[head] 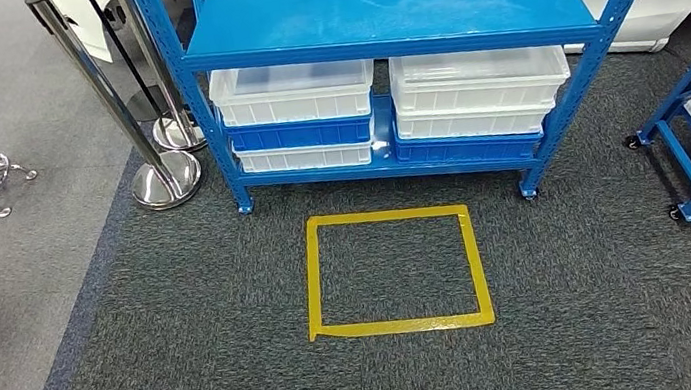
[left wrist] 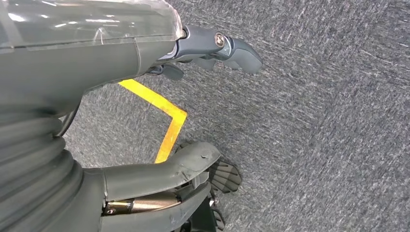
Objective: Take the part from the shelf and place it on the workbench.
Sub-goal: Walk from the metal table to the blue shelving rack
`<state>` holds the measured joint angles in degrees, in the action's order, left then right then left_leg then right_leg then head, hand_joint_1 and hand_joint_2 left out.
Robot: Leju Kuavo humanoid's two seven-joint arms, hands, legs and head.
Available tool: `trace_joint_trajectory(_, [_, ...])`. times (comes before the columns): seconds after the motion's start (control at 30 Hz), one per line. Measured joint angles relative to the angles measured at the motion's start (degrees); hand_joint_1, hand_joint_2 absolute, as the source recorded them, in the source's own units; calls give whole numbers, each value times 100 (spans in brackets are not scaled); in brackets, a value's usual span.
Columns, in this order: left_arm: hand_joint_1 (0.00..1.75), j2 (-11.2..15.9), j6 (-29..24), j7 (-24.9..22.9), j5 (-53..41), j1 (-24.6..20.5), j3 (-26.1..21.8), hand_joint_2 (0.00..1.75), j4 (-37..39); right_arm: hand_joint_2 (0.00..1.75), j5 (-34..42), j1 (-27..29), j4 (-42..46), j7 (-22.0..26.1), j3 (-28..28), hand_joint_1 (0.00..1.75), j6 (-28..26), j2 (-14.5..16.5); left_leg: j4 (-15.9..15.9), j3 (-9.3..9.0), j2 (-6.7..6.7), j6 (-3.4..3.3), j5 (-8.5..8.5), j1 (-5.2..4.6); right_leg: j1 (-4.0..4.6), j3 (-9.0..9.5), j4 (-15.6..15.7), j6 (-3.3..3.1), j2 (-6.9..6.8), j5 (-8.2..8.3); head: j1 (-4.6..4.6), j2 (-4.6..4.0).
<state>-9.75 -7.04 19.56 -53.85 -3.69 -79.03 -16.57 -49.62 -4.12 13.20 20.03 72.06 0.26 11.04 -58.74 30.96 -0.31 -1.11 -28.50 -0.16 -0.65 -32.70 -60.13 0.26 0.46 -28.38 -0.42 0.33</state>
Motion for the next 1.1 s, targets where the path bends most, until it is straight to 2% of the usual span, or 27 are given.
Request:
trace_joint_trajectory(0.47, [0,0,-31,-17,-23,-3,0,175,0,175,11,-4,0,28,2,0,61,0,-1,-1,0,-1,0,-2,-2,0,0,1,0,0,0,0])
trace_joint_trajectory(0.83, [0,-2,-59,-15,-7,0,0,175,0,175,-19,-2,0,447,0,0,216,0,-1,0,0,-1,-1,-3,-3,0,1,1,0,1,0,0])
trace_joint_trajectory(1.0, [0,-2,-59,-11,-4,0,0,175,0,175,-5,-1,0,473,-1,0,339,0,-1,-1,0,-1,-1,-3,-3,0,1,1,0,1,0,0])
trace_joint_trajectory(1.03, [0,-2,-58,-14,-14,0,0,175,0,175,-36,1,0,431,-1,0,299,0,-4,0,0,-3,-2,-4,-7,1,6,3,0,4,0,0])
trace_joint_trajectory(1.1, [0,2,-57,-28,-59,-2,1,175,0,175,-141,-1,0,237,-14,0,53,7,34,-16,-1,-58,18,-16,-25,31,68,39,-2,37,-1,0])
